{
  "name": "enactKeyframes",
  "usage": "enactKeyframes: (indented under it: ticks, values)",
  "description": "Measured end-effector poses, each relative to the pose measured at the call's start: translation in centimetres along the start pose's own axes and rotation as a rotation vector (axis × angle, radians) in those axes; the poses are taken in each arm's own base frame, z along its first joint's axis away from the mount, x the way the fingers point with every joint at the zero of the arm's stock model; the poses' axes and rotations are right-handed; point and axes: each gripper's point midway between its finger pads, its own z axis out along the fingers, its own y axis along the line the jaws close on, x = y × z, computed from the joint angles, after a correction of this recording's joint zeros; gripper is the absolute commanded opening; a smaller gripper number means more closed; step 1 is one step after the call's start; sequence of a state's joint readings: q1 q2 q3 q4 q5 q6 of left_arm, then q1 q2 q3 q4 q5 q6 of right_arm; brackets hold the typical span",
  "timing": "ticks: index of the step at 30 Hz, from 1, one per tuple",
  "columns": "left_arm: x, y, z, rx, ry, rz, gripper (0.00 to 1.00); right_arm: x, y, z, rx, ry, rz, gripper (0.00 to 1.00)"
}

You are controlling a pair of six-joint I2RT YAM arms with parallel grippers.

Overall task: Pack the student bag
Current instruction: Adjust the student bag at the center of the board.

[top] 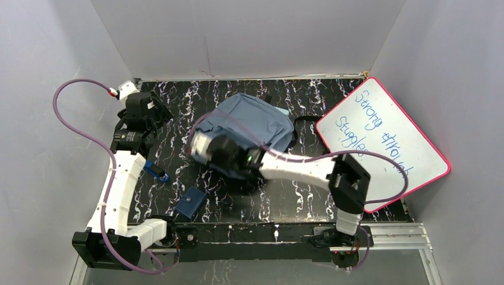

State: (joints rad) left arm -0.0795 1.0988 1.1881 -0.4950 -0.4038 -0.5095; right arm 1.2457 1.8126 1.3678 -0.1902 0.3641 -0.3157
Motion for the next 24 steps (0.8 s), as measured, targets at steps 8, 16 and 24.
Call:
enactKeyframes:
  ticks: [8, 16, 24]
  values:
    - [0.6, 0.6, -0.5, 0.0, -0.002, -0.011, 0.74, -5.8, -22.3, -6.8, 0.24, -0.222, 0.401, 0.0]
    - [2.1, 1.0, -0.6, 0.003, 0.025, -0.034, 0.74, -7.3, -31.3, -11.2, 0.35, -0.293, 0.502, 0.0]
    - [5.7, 1.9, 0.1, -0.016, 0.105, -0.039, 0.74, -10.3, -30.0, -8.2, 0.163, -0.357, 0.587, 0.0]
